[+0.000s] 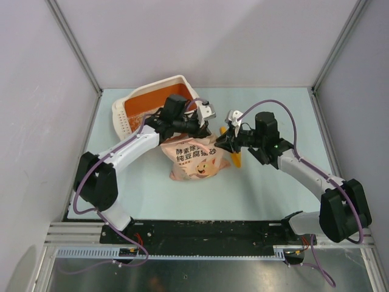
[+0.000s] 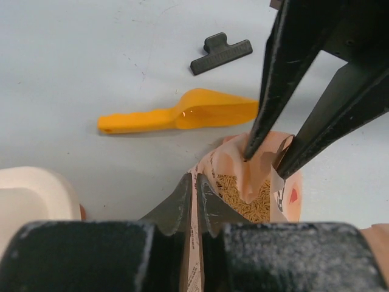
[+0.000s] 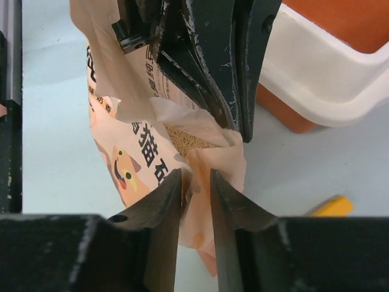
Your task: Fill the litter box with clean litter
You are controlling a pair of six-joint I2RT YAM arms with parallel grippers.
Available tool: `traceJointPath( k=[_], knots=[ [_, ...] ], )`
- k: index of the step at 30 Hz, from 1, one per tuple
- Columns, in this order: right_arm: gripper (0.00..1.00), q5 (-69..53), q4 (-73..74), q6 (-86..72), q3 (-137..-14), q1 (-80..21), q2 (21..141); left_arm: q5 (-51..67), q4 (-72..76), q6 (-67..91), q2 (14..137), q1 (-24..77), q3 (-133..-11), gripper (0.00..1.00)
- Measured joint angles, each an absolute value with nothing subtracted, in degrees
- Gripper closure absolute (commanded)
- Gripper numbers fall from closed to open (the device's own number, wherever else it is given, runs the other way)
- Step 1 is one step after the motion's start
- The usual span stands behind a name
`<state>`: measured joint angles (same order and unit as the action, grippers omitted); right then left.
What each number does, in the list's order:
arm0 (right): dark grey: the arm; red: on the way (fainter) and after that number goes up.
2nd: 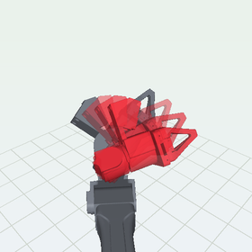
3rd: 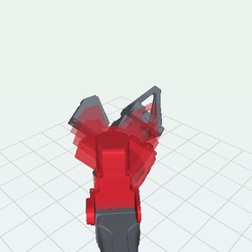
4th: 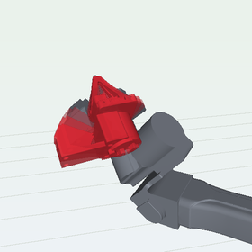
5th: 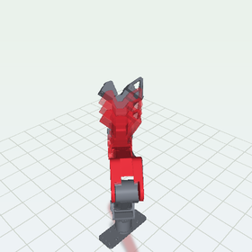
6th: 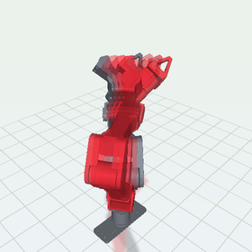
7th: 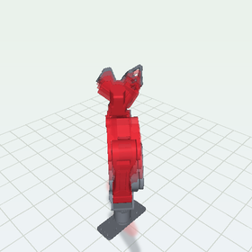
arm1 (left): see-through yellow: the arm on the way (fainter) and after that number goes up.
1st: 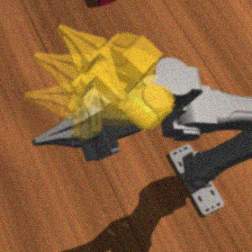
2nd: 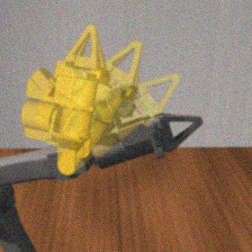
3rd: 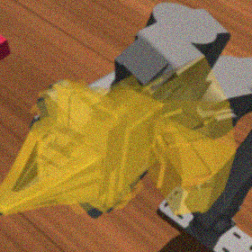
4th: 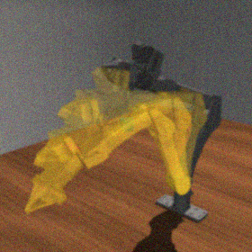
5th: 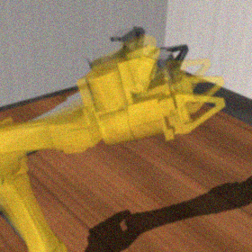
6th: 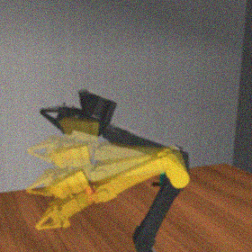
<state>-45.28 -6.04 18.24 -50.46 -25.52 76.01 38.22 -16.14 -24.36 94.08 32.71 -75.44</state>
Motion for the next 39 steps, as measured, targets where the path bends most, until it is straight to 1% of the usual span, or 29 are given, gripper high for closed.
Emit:
traceJointPath(
  k=[1,3,4,7,9,12,17,19,21,25,29,34,39],
  knots=[
    [0.61,-45.3,-6.1,18.8,-50.5,-25.5,76.1,38.5,-16.0,-24.0,94.1,32.8,-75.4,0.90],
    [0.56,-45.3,-6.2,19.6,-50.4,-25.4,76.2,39.0,-15.9,-23.7,94.1,32.8,-75.4,0.90],
    [0.51,-45.3,-6.3,20.2,-50.5,-25.4,76.2,39.2,-15.9,-23.5,94.1,32.9,-75.4,0.90],
    [0.46,-45.2,-6.7,21.1,-50.5,-25.3,76.4,39.5,-15.9,-23.0,94.1,32.9,-75.4,0.90],
    [0.45,-45.3,-7.5,21.3,-50.5,-25.1,76.8,39.8,-15.8,-22.8,94.1,32.8,-75.5,0.90],
    [0.47,-45.3,-8.6,21.3,-50.5,-24.7,77.7,39.9,-15.7,-22.4,94.1,32.8,-75.8,0.90],
    [0.54,-45.4,-9.0,21.2,-50.5,-24.4,77.9,39.8,-15.6,-21.8,94.3,32.7,-76.8,0.89],
    [0.55,-45.5,-8.4,21.1,-50.5,-24.4,77.6,39.8,-15.6,-21.6,94.6,32.5,-77.2,0.89],
    [0.54,-45.4,-7.4,21.1,-50.5,-24.4,76.7,39.8,-15.6,-21.4,95.0,32.4,-77.5,0.89],
    [0.43,-44.6,-6.6,21.3,-50.5,-24.4,75.2,39.8,-15.7,-20.9,96.1,32.1,-78.1,0.88],
    [0.36,-42.6,-6.7,21.7,-50.4,-24.4,75.2,39.8,-15.7,-20.8,97.0,31.9,-78.5,0.88],
    [0.33,-41.4,-9.1,21.6,-50.4,-24.5,77.2,40.2,-15.7,-20.4,97.3,31.7,-78.5,0.88],
    [0.32,-42.1,-11.0,20.5,-50.4,-24.5,79.8,40.8,-15.7,-20.2,97.3,31.3,-78.5,0.89]
  ],
)
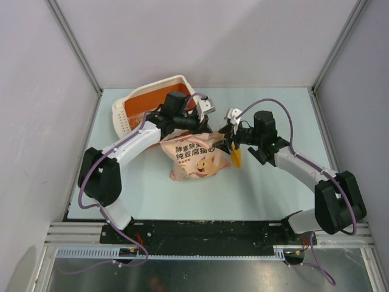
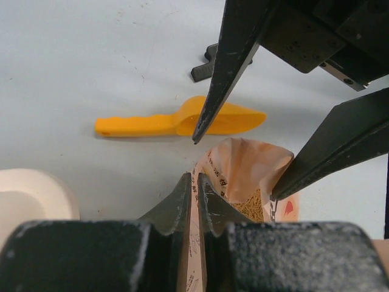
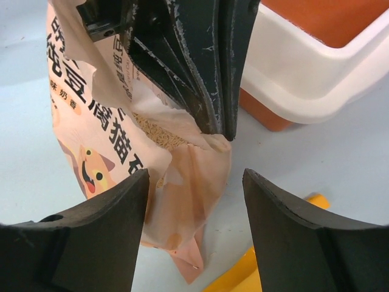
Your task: Fill the litter box with clean litter
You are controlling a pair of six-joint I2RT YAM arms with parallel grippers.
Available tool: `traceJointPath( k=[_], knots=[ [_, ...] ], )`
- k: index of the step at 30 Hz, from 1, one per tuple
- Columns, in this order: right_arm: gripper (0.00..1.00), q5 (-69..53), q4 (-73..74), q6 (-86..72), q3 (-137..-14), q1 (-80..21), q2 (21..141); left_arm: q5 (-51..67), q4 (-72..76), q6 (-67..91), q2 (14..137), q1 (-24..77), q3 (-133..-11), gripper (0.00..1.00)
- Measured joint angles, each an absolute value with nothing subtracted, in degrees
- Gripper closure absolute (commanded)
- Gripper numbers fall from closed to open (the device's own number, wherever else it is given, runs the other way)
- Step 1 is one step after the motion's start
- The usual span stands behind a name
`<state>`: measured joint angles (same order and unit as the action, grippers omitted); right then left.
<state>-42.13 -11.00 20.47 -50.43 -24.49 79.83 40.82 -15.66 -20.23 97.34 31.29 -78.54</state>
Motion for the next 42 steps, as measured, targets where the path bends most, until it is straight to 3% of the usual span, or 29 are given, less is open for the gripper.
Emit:
traceJointPath(
  k=[19,29,32,36,42],
  knots=[
    [0.33,-56.1,-26.9,4.1,-50.5,-22.9,90.0,43.9,-17.4,-19.5,97.4,30.6,-78.8,0.91],
    [0.45,-59.9,-35.2,-3.3,-51.4,-22.1,93.8,44.2,-20.8,-19.2,99.5,30.0,-82.8,0.90],
    [0.45,-60.2,-37.2,-5.7,-51.7,-22.1,95.1,43.7,-21.6,-18.9,99.5,29.5,-83.2,0.82],
    [0.43,-61.1,-39.0,-8.8,-51.9,-22.3,96.3,41.1,-21.5,-17.9,99.4,27.2,-84.1,0.59],
    [0.48,-61.1,-41.4,-11.7,-51.9,-23.3,97.5,35.6,-22.1,-16.5,92.4,18.8,-81.8,0.45]
  ],
)
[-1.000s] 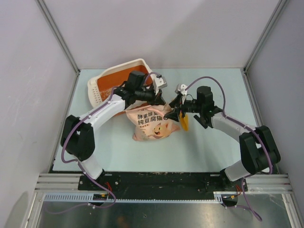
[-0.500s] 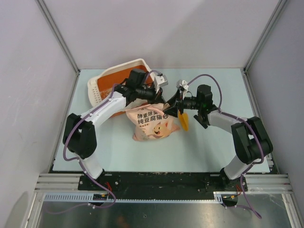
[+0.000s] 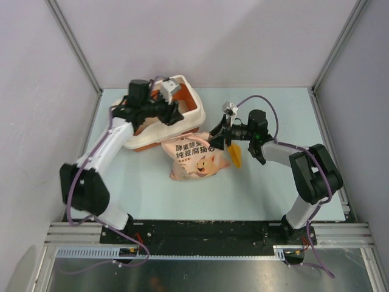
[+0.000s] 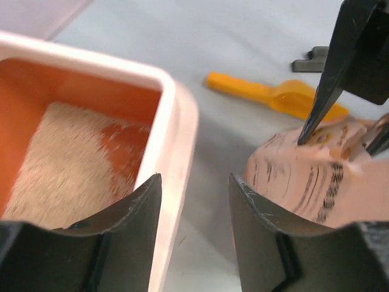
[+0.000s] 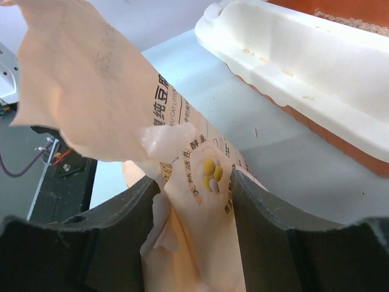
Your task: Fill the litter box with clean litter
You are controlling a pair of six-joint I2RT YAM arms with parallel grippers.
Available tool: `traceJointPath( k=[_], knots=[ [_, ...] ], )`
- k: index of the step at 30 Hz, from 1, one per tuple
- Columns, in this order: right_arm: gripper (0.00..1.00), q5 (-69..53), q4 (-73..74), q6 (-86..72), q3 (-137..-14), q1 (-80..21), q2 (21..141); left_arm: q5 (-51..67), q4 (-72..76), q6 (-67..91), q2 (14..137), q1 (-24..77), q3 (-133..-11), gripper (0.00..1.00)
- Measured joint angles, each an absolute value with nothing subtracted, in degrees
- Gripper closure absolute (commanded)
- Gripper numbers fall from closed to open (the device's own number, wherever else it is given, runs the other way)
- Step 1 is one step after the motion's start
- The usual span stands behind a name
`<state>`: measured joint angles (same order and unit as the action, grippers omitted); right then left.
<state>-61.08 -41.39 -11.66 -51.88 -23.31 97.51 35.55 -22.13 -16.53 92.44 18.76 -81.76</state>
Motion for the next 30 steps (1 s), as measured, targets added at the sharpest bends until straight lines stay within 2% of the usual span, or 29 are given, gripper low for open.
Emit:
traceJointPath(
  k=[4,9,11,13,17,20,25,30],
  knots=[
    [0.59,-60.6,-44.1,-14.2,-51.9,-23.6,98.8,32.9,-24.8,-17.1,82.2,14.2,-76.0,0.38],
    [0.57,-60.3,-44.4,-15.9,-51.9,-23.5,99.1,33.2,-28.5,-18.5,71.5,10.6,-67.5,0.34],
    [0.62,-60.4,-43.9,-16.2,-51.9,-23.4,99.1,33.8,-30.3,-19.5,69.4,9.2,-64.7,0.32],
    [0.66,-60.5,-43.5,-16.5,-51.9,-23.4,99.1,35.1,-31.8,-20.3,68.5,7.3,-62.4,0.31],
    [0.81,-60.3,-42.2,-17.0,-52.0,-23.4,99.1,38.6,-33.9,-21.6,67.7,4.9,-59.6,0.29],
    [0.88,-59.9,-40.9,-18.0,-52.3,-23.3,99.1,42.9,-34.4,-22.0,66.4,4.8,-58.5,0.27],
    [0.94,-59.9,-36.9,-18.6,-53.6,-23.3,99.1,48.7,-34.2,-22.4,65.3,4.9,-56.9,0.24],
    [0.95,-59.8,-32.6,-19.5,-54.6,-23.3,98.7,52.6,-29.6,-19.0,67.8,6.0,-55.9,0.25]
  ],
)
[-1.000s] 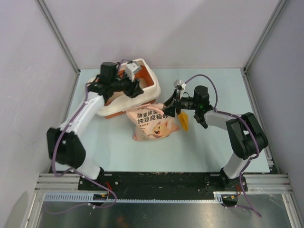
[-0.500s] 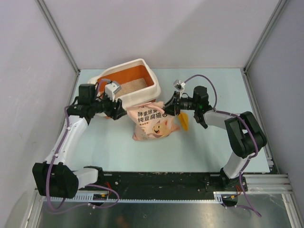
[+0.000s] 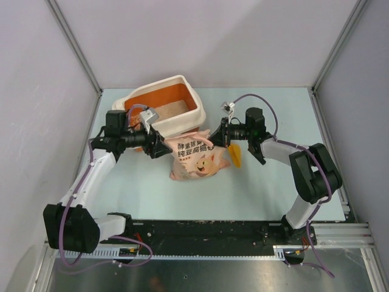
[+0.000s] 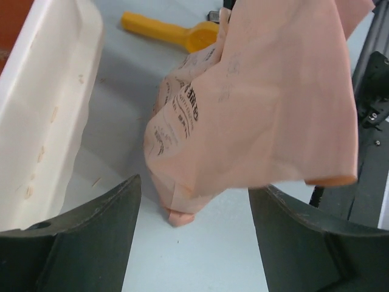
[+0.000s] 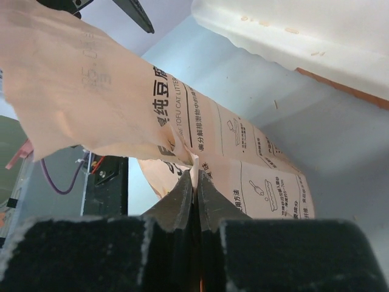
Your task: Fill the litter box with clean litter
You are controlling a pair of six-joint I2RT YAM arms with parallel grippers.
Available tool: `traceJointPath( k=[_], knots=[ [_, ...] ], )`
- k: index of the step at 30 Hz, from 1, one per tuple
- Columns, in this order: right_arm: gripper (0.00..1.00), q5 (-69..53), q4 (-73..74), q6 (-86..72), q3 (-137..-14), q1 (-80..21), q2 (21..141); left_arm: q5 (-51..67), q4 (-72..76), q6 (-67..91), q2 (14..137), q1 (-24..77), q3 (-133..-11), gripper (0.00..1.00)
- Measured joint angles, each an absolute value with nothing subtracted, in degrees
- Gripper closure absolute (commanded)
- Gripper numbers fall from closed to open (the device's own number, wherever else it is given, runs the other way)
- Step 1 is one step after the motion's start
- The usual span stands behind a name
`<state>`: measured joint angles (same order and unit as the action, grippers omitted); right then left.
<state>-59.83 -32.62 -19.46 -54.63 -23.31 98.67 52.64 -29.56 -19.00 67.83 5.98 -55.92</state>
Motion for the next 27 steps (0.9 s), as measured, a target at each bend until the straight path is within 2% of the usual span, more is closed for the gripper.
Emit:
traceJointPath(
  k=[13,22,27],
  knots=[
    [0.98,-59.2,-27.0,-19.5,-54.8,-22.8,97.3,54.5,-12.7,-6.3,71.5,13.9,-49.0,0.36],
    [0.97,-59.4,-25.3,-20.2,-54.8,-22.2,96.8,54.2,-4.8,6.0,72.5,14.0,-47.6,0.32],
    [0.98,-59.0,-25.2,-22.1,-54.8,-21.9,96.7,53.9,3.7,16.1,72.7,13.7,-44.9,0.38]
  ],
)
